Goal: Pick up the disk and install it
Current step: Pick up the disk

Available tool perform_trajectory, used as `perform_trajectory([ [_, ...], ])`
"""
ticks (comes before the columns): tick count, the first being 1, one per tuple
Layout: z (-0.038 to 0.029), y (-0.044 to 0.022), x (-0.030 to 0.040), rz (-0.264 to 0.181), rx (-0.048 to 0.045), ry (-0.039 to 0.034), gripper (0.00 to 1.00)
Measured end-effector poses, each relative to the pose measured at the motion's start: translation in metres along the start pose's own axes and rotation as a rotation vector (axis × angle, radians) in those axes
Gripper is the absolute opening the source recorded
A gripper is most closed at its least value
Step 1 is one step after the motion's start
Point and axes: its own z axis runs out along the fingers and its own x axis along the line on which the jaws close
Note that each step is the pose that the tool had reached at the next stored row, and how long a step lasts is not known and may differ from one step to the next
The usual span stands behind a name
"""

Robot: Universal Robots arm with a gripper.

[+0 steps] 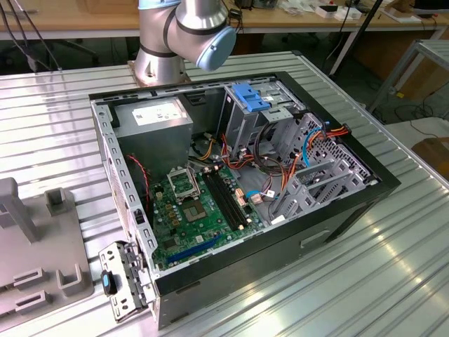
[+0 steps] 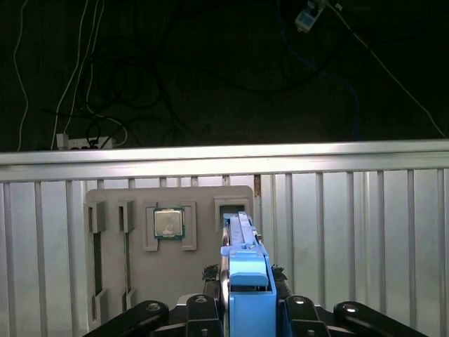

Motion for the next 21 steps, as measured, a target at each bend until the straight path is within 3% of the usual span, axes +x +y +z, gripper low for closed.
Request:
perform_trajectory([
  [7, -0.0092, -0.0001, -0.0001, 0.0, 0.0001, 0.0, 0.37],
  [16, -0.0261, -0.0004, -0.0002, 0.0, 0.0, 0.0, 0.37],
  [21, -0.0411, -0.0006, -0.0004, 0.0, 0.0, 0.0, 0.37],
])
